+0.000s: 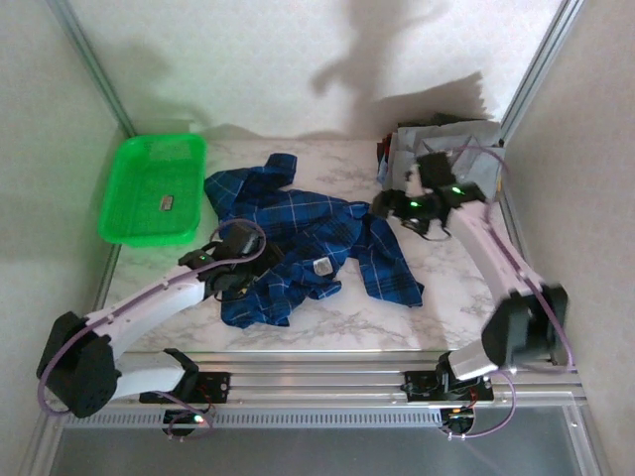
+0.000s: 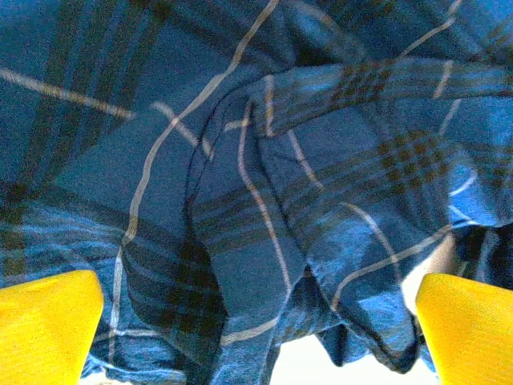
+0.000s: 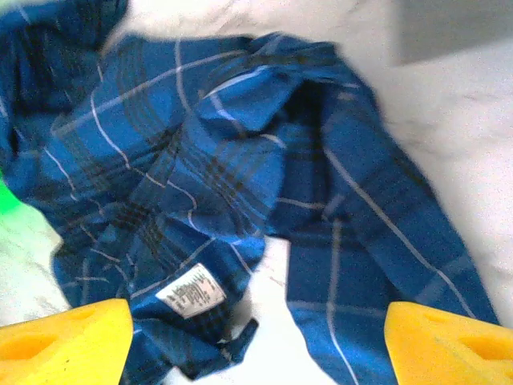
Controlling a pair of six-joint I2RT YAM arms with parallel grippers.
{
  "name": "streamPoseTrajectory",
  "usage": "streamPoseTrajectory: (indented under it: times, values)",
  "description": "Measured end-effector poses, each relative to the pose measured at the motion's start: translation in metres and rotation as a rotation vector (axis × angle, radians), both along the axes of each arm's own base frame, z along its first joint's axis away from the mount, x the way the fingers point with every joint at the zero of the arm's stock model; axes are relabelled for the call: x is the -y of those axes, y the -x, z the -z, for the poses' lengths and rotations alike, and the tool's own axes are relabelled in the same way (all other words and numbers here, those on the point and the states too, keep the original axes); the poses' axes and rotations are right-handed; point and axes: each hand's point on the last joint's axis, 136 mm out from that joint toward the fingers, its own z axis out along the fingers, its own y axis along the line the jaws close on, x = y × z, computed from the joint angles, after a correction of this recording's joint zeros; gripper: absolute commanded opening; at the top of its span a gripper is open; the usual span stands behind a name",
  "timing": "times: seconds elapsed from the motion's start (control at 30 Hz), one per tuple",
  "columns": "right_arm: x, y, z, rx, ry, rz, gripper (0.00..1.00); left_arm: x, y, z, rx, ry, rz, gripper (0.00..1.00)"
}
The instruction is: Fold and stack the long sleeve shirts
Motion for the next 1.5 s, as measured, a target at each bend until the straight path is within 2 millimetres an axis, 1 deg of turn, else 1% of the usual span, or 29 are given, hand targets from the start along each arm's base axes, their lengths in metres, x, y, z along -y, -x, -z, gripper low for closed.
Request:
streamPoseTrajectory:
  times: [0.07,0.13,0.23,0.27,0.33,0.4,0.47,0.53,0.67,0.8,0.83,0.93,1.03,1.07,1.1,1.13,1.23,1.4,1.47,1.5]
  values:
    - [-0.024,-0.012,0.019,-0.017,0.062,-0.087,0.80,-0.006,0.000,0.004,-0.018,0.016,-0.029,0.99]
    - [-0.037,-0.028,0.036,-0.017,0.125,-0.143,0.79,-0.018,0.002,0.014,-0.036,0.033,-0.081,0.99]
    - [-0.039,-0.053,0.056,-0.006,0.211,-0.181,0.80,-0.039,0.014,0.037,-0.082,0.035,-0.164,0.99]
    - [-0.039,-0.060,0.061,-0.007,0.231,-0.185,0.80,-0.043,0.017,0.043,-0.098,0.030,-0.179,0.99]
    - [-0.042,-0.074,0.070,-0.012,0.249,-0.192,0.79,-0.048,0.023,0.052,-0.120,0.017,-0.201,1.00]
    - [-0.048,-0.084,0.074,-0.015,0.240,-0.191,0.79,-0.051,0.025,0.058,-0.125,0.016,-0.217,0.99]
    - [-0.053,-0.089,0.075,-0.028,0.234,-0.176,0.79,-0.056,0.027,0.067,-0.132,0.013,-0.244,0.99]
    - [-0.058,-0.088,0.076,-0.052,0.220,-0.142,0.78,-0.061,0.030,0.075,-0.139,0.005,-0.272,0.99]
    - [-0.066,-0.073,0.083,-0.116,0.221,-0.076,0.76,-0.062,0.023,0.074,-0.102,0.020,-0.299,0.99]
    - [-0.075,-0.052,0.104,-0.200,0.228,-0.016,0.70,-0.063,0.022,0.075,-0.090,0.025,-0.313,0.99]
    - [-0.076,-0.049,0.109,-0.218,0.230,0.003,0.62,-0.064,0.022,0.075,-0.088,0.026,-0.316,0.99]
    - [-0.073,-0.049,0.122,-0.250,0.247,0.056,0.24,-0.064,0.021,0.075,-0.081,0.029,-0.319,0.99]
    - [-0.068,-0.051,0.129,-0.261,0.251,0.104,0.07,-0.065,0.017,0.076,-0.077,0.033,-0.328,0.99]
    - [-0.067,-0.050,0.129,-0.260,0.249,0.107,0.03,-0.066,0.016,0.076,-0.077,0.032,-0.330,0.99]
    - [-0.066,-0.047,0.128,-0.255,0.245,0.109,0.00,-0.066,0.013,0.076,-0.077,0.029,-0.329,0.99]
    - [-0.064,-0.043,0.125,-0.249,0.239,0.106,0.00,-0.065,0.010,0.076,-0.078,0.023,-0.325,0.99]
    - [-0.054,-0.019,0.110,-0.227,0.214,0.091,0.00,-0.064,-0.006,0.076,-0.068,0.006,-0.318,0.99]
    - [-0.035,0.044,0.059,-0.101,0.084,0.004,0.00,-0.065,-0.037,0.076,-0.026,0.002,-0.330,0.99]
    - [-0.029,0.068,0.051,-0.068,0.037,-0.036,0.00,-0.066,-0.049,0.075,-0.014,-0.001,-0.331,0.99]
    - [-0.025,0.081,0.054,-0.067,0.027,-0.056,0.00,-0.067,-0.055,0.075,-0.012,-0.008,-0.328,0.99]
